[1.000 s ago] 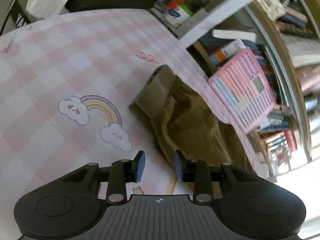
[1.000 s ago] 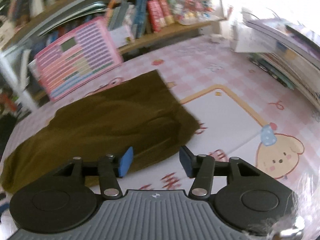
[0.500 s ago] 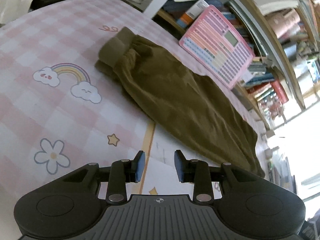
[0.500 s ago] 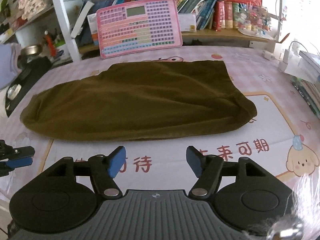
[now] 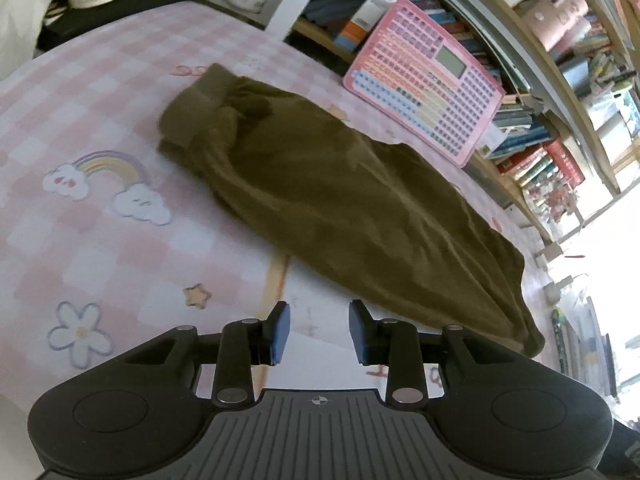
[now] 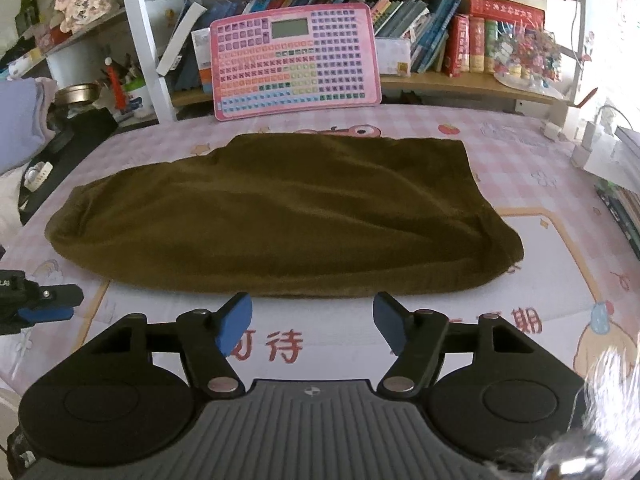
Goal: Fold clothes
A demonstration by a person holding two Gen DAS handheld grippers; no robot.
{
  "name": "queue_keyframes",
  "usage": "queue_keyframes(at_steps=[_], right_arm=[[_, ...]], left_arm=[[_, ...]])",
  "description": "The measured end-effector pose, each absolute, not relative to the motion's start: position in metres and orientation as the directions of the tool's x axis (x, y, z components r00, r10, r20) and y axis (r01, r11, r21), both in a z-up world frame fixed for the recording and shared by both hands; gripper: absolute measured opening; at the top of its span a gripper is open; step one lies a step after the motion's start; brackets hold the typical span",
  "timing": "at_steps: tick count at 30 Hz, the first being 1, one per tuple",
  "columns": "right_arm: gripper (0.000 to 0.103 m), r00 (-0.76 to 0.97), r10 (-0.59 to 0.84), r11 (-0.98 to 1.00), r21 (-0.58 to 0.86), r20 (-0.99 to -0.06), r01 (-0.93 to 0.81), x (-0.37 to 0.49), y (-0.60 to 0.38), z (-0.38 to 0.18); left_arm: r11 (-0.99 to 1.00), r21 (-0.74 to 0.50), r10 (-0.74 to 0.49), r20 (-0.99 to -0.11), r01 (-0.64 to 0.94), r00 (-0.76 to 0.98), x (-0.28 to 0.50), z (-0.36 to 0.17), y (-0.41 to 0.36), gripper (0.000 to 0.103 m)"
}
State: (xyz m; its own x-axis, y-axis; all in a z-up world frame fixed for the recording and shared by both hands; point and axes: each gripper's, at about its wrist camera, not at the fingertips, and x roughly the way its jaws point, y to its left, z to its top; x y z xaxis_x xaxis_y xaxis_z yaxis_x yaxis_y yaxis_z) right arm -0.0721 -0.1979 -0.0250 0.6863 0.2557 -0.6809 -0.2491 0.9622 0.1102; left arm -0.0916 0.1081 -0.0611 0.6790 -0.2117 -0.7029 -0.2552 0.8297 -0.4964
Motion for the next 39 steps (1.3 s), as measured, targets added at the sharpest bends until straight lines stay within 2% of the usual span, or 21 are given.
queue_keyframes(at_steps=[11,19,30,39], right_arm=[[0.066,0.694,0.285,0.955,0.13,-0.661,-0.268,-0.029,-0.264,-0.021],[0.066,0.655,0.359,0.927,0.175,-0.665,-0.331,0.005,-0.302,-0.028],[0.066,0.566,0.446,0.88,0.226,-0.693,-0.417,0.025,-0.311,-0.042],[0.067,0.584,0.421,0.888,0.184,-0.694,-0.421,0.029,-0.286,-0.037]], left_arm=[[0.849,-0.449,-0.17,-0.733,-0.281,0.658,-0.058,-0.05,0.038,0.032],[0.821,-0.414,-0.075,-0.761,-0.393,0.644,-0.049,-0.048,0.007,0.032],[0.682,-0.394,0.122,-0.769,-0.616,0.627,-0.066,-0.04,0.033,0.032],[0.598,-0.422,0.148,-0.777,-0.681,0.612,-0.071,-0.055,0.094,0.032]])
